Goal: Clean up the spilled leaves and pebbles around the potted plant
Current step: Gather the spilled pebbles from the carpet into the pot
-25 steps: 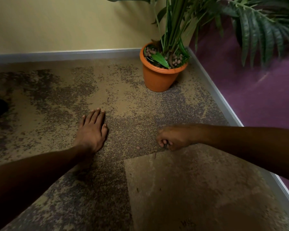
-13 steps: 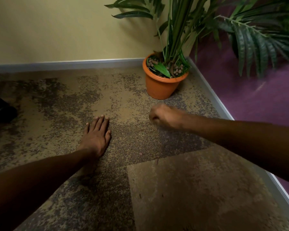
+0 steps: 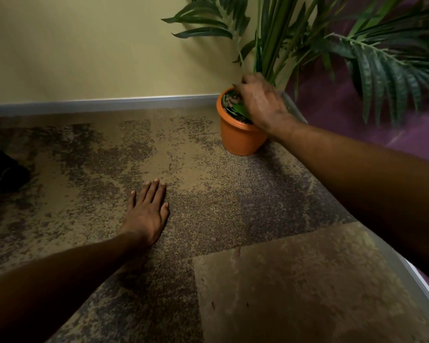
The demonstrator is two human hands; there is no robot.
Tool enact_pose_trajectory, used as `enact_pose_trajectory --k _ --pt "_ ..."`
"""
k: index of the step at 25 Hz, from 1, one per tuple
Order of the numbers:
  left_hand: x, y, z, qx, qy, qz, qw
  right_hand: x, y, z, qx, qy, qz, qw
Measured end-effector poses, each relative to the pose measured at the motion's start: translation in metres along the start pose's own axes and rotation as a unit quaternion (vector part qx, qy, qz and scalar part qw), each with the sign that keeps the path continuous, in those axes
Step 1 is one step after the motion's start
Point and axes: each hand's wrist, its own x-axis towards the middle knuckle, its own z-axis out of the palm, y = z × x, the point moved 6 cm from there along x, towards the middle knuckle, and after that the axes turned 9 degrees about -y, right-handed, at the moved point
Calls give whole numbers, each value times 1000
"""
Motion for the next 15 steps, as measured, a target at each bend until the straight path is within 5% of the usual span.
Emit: enact_pose_trajectory --k 15 --pt "-8 4 -8 -15 27 10 999 27 -13 34 -84 -45 18 995"
